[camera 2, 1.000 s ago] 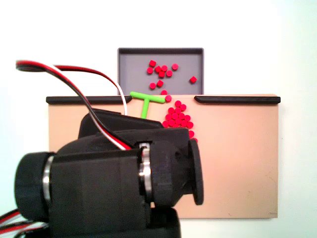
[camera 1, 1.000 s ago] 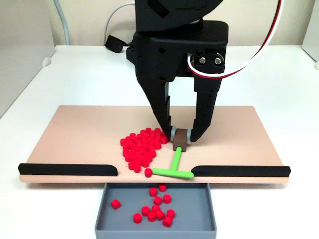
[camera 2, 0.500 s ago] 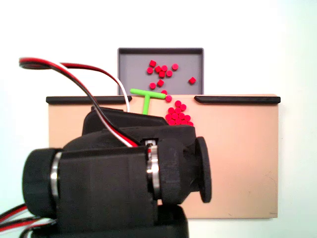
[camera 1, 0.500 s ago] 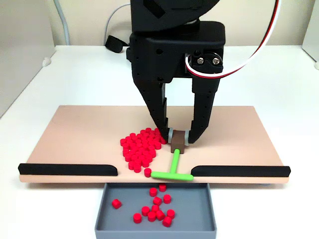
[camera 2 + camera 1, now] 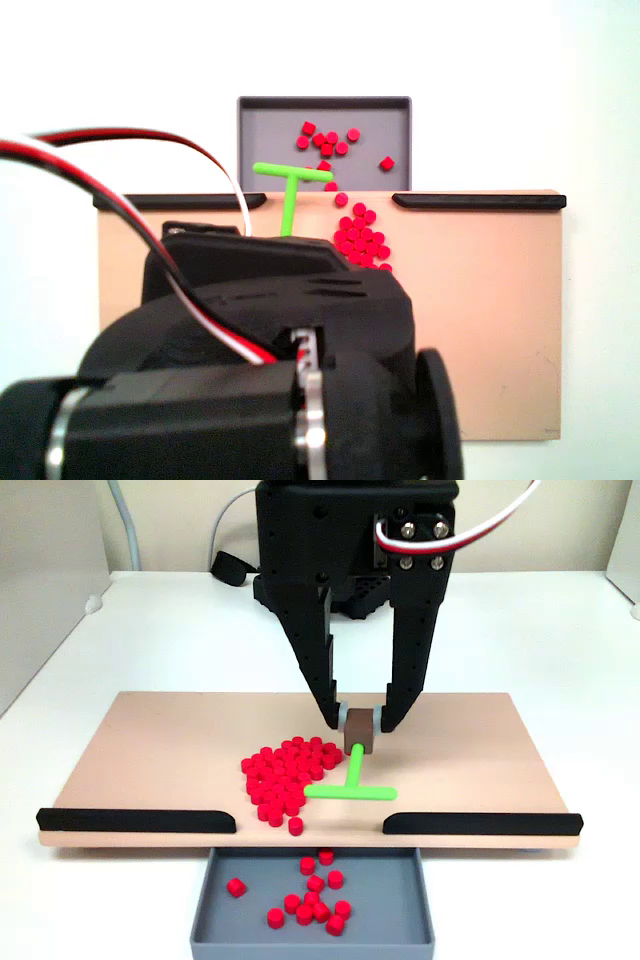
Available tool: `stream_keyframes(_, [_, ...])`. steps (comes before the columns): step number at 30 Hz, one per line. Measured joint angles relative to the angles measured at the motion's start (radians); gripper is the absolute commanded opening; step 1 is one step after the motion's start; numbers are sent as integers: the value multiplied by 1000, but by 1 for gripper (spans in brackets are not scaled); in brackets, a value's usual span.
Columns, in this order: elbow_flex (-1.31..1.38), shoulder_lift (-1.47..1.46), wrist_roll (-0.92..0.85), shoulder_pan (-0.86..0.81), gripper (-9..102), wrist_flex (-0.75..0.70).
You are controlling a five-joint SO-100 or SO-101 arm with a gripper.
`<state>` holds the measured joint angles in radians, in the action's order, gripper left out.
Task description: Push granules from left to the grey container
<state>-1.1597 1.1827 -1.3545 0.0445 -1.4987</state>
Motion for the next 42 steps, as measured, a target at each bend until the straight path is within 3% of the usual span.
stream_keyframes(8, [-38, 107, -9, 0, 0, -44])
stream_keyframes(26, [-568, 614, -189, -6, 0, -48])
stream_keyframes(42, [-583, 646, -187, -57, 0, -48])
